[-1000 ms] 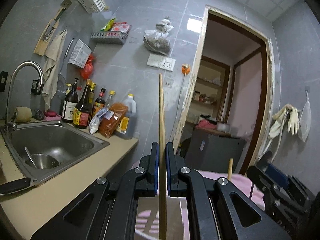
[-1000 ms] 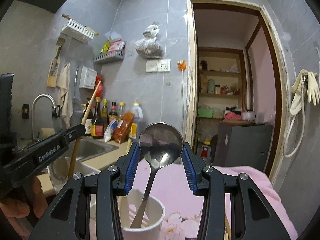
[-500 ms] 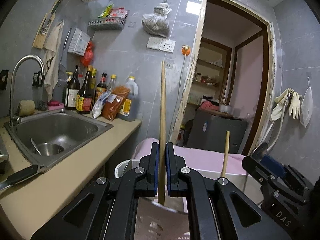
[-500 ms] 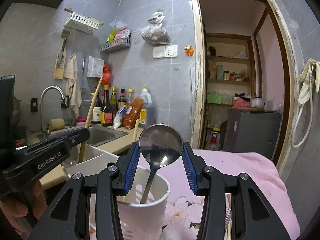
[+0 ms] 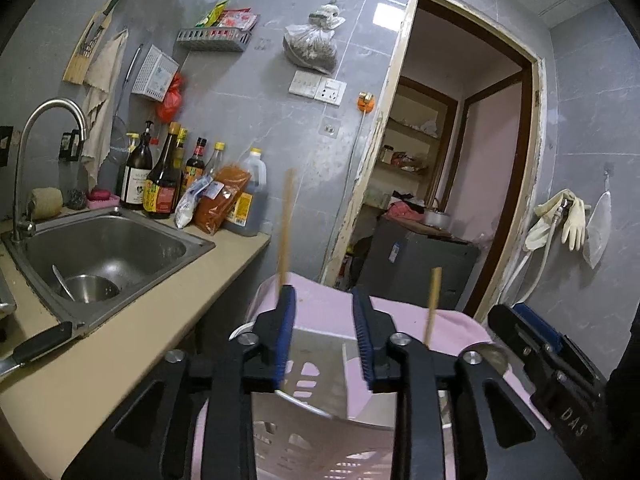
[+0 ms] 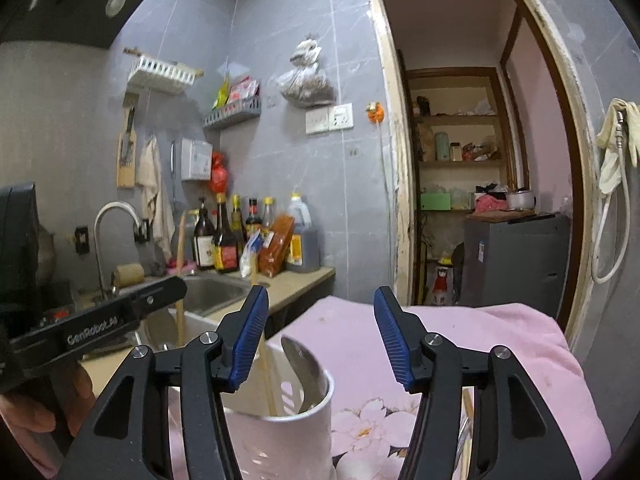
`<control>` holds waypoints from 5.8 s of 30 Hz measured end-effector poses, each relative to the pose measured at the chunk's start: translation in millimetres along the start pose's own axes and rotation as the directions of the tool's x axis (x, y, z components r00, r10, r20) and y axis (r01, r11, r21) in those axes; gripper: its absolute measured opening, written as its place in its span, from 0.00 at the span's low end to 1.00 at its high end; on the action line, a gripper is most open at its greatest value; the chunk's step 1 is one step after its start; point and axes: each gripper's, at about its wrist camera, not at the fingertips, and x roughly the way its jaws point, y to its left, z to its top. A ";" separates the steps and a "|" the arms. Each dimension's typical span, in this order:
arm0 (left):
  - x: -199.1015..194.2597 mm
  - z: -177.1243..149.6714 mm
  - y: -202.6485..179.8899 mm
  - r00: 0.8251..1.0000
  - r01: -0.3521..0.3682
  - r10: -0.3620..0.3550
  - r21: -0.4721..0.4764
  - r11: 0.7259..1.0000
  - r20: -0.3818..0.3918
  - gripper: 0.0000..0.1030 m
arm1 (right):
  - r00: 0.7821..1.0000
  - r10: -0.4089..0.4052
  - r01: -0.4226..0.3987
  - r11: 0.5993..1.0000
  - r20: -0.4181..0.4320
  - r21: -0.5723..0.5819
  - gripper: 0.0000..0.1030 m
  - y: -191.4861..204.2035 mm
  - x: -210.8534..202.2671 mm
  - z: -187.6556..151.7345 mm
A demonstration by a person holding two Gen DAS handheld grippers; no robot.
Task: Organize utensils
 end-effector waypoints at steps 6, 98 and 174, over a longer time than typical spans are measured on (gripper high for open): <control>-13.0 12.7 -14.3 0.999 0.031 -0.032 0.019 0.999 0.028 0.53 | 0.996 -0.048 0.046 0.998 0.072 0.032 0.76 -19.2 -22.3 21.8; 101.8 -129.3 -168.8 0.638 0.270 -0.086 0.117 0.956 -0.765 0.05 | 0.708 0.030 0.014 0.998 -0.705 0.057 0.06 -169.1 -28.2 -77.6; 41.9 -123.7 -175.8 0.617 0.359 -0.013 0.266 0.895 -0.787 0.33 | 0.736 0.078 0.026 0.989 -0.673 0.144 0.08 -177.5 -64.8 -81.4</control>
